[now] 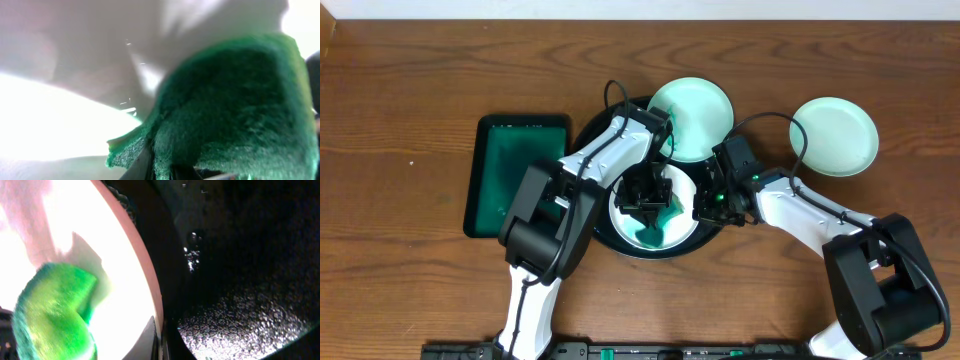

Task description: Clean dirty plates on tray and stack at the side

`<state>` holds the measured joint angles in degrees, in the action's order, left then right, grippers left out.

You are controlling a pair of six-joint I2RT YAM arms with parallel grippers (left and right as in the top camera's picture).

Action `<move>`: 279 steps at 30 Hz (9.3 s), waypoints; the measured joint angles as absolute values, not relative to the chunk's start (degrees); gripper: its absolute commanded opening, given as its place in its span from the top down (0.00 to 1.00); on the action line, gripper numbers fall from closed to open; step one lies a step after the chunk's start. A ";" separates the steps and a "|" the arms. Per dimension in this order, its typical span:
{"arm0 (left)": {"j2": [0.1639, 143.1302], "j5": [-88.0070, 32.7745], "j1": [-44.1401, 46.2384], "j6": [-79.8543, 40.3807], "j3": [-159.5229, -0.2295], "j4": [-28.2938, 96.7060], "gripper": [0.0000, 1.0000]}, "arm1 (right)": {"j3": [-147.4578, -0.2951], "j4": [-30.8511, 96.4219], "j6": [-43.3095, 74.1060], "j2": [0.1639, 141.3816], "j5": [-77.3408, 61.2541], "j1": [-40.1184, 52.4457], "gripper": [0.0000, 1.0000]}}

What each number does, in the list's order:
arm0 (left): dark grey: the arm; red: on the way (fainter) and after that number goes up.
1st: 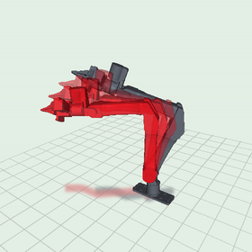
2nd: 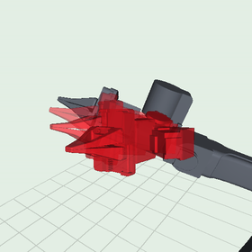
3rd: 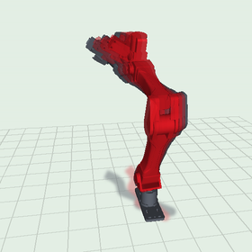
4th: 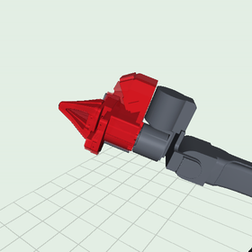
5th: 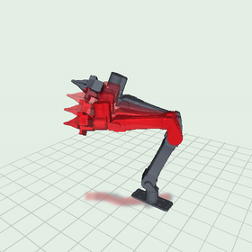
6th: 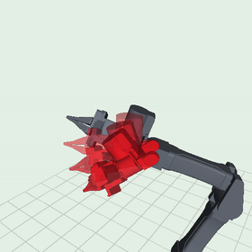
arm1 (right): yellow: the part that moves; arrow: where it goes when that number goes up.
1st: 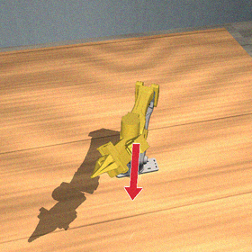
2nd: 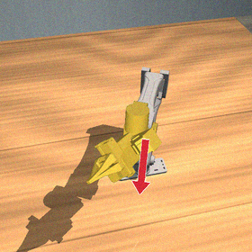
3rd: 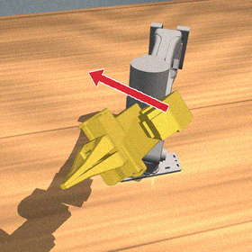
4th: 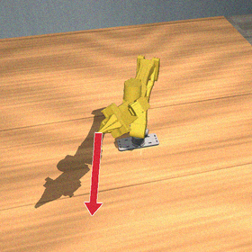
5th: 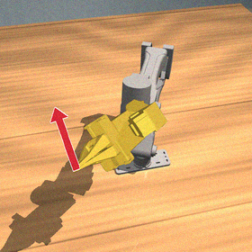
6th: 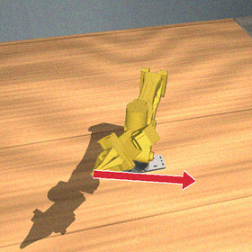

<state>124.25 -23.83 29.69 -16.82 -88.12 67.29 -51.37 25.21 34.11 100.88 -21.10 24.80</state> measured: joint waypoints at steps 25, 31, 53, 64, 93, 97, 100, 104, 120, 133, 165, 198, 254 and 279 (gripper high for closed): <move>119.26 3.27 27.14 -30.00 -95.46 72.40 0.93 | -50.92 22.90 32.47 100.90 -22.02 25.02 0.99; 111.09 5.13 24.75 -30.00 -96.97 76.31 0.93 | -50.96 22.52 28.60 100.86 -21.39 25.02 0.99; 109.84 5.54 10.79 -27.35 -97.12 80.64 0.93 | -52.88 23.40 11.18 74.26 -2.00 29.82 0.99; 109.84 5.54 8.45 -26.52 -97.12 80.62 0.93 | -52.97 24.14 3.97 70.35 17.93 36.05 0.99; 110.28 5.54 8.45 -26.52 -95.26 78.59 0.93 | -53.25 3.84 -46.26 76.23 62.98 55.61 0.99; 110.28 5.54 8.45 -26.50 -95.24 78.56 0.93 | -53.30 -1.37 -53.34 79.48 68.58 57.98 0.99; 110.28 5.54 8.45 -26.46 -95.24 78.59 0.93 | -53.30 -2.42 -55.81 81.06 70.46 59.55 0.99; 110.28 5.54 8.45 -25.85 -95.24 78.59 0.93 | -53.30 -2.81 -57.49 82.56 71.90 60.80 0.99; 110.28 5.26 8.45 -25.06 -95.24 78.59 0.93 | -53.41 -7.64 -50.57 84.68 77.95 60.58 0.99; 110.28 4.21 8.45 -23.68 -95.22 78.91 0.93 | -53.69 -2.74 -38.54 86.02 71.70 59.48 0.99; 110.28 4.19 8.45 -23.51 -95.20 78.96 0.93 | -53.87 -1.23 -34.87 86.19 74.70 60.31 0.99; 110.41 4.16 8.45 -23.51 -95.15 79.26 0.93 | -53.89 24.58 38.81 74.26 35.81 34.02 0.99; 110.43 3.31 8.45 -23.51 -95.15 79.75 0.93 | -60.14 26.83 30.59 94.26 -1.02 -17.02 0.55; 110.43 3.31 8.45 -22.65 -95.15 79.26 0.93 | -60.82 28.99 7.57 92.40 -22.96 7.84 0.01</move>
<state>110.43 3.31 8.45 -22.65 -95.15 79.26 -60.82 28.99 7.57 92.40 -22.96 7.84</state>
